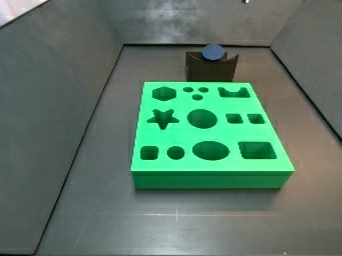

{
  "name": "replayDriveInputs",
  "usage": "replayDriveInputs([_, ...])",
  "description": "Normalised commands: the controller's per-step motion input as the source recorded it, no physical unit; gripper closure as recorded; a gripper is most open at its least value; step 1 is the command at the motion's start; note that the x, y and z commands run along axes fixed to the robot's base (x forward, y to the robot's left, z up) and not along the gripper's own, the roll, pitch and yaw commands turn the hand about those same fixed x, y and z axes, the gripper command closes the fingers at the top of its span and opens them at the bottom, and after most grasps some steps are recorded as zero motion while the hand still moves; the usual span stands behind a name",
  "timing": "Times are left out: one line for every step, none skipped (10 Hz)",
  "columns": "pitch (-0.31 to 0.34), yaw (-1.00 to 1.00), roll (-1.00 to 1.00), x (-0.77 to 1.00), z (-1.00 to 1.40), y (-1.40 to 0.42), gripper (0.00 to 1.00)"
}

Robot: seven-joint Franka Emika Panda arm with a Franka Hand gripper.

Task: Pick up the oval object. Move up. Place the oval object on the fixture. Regrasp the oval object. Move to above the board. Insert the oval object.
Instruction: Regrasp the oval object.

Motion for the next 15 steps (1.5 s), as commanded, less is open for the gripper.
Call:
replayDriveInputs([-0.009, 0.03, 1.00, -0.04, 0.01, -0.02, 0.00])
replayDriveInputs([-0.015, 0.03, 1.00, -0.03, 0.00, -0.02, 0.00])
replayDriveInputs([-0.022, 0.03, 1.00, -0.03, 0.00, -0.02, 0.00])
replayDriveInputs([-0.022, 0.03, 1.00, -0.03, 0.00, -0.02, 0.00])
replayDriveInputs([-0.021, 0.03, 1.00, -0.02, 0.00, -0.02, 0.00])
replayDriveInputs([-0.018, 0.03, 1.00, -0.02, 0.00, -0.02, 0.00])
replayDriveInputs([-0.010, 0.03, 1.00, 0.00, 0.01, -0.02, 0.00])
replayDriveInputs([-0.005, 0.03, 1.00, 0.02, 0.00, -0.02, 0.00])
replayDriveInputs([0.006, 0.03, 1.00, 0.03, -0.01, -0.02, 0.00])
replayDriveInputs([0.014, 0.03, 1.00, 0.04, -0.01, -0.03, 0.00])
replayDriveInputs([0.034, 0.04, 1.00, 0.05, -0.01, -0.03, 0.00])
replayDriveInputs([0.056, 0.05, 1.00, 0.06, -0.01, -0.03, 0.00])
replayDriveInputs([0.096, 0.06, 1.00, 0.08, -0.01, -0.04, 0.00])
replayDriveInputs([0.114, 0.07, 0.96, 0.08, -0.01, -0.04, 0.00])
replayDriveInputs([0.119, 0.09, 0.69, 0.09, -0.01, -0.04, 0.00])
